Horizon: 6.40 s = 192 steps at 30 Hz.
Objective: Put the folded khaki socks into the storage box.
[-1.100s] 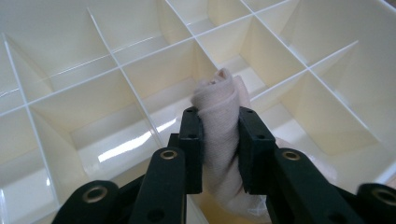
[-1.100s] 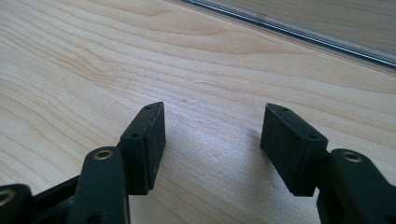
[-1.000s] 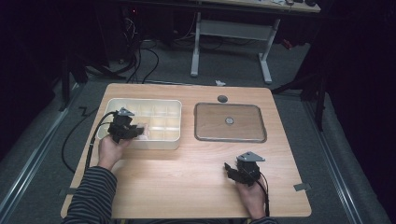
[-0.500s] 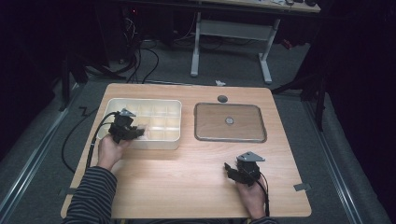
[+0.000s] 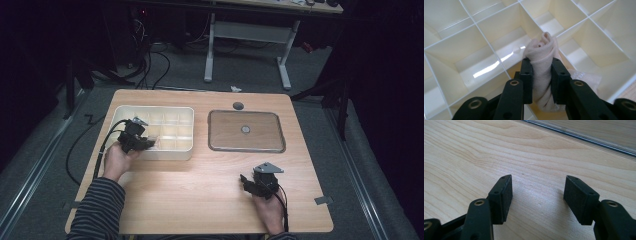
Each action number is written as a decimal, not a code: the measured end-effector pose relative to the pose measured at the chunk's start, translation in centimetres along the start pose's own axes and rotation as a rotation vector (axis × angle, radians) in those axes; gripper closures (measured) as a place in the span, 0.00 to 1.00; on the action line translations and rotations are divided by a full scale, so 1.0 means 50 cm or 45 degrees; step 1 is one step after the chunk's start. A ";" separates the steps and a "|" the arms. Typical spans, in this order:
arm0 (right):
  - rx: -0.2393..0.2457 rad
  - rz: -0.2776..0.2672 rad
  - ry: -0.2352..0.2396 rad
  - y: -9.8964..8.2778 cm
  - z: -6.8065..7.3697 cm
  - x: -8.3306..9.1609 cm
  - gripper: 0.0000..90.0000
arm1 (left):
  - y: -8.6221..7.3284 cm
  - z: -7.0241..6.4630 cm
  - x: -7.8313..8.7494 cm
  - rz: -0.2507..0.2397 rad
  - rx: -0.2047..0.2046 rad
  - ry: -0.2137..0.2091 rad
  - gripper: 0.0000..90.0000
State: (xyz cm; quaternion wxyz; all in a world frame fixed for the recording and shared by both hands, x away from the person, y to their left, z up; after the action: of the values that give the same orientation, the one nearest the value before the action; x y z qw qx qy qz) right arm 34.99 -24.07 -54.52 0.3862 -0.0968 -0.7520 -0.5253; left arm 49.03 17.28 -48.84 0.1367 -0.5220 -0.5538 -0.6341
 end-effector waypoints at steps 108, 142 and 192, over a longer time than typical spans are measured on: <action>0.000 0.001 0.003 0.000 0.000 0.000 0.44 | -0.041 -0.004 0.139 -0.349 0.167 -0.053 0.47; 0.001 0.001 0.004 0.000 0.000 0.000 0.44 | -0.097 -0.033 0.184 -0.496 0.216 -0.165 0.30; -0.002 0.004 0.005 0.000 0.001 0.000 0.42 | -0.172 -0.109 0.184 -0.503 0.157 -0.219 0.17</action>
State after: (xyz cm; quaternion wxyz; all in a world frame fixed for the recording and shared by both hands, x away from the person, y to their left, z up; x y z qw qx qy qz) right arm 34.99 -24.03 -54.54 0.3885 -0.0972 -0.7506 -0.5256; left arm 35.97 19.42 -45.30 -0.0063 -0.4463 -0.6926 -0.5667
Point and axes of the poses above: each handheld gripper's, and its own axes: x roughly backward along the jaws, y roughly out of its top, z roughly to its left, the point moved 2 cm from there along -x, roughly forward along the jaws, and after that the axes turned 10 degrees about x, right-handed, at the moved point
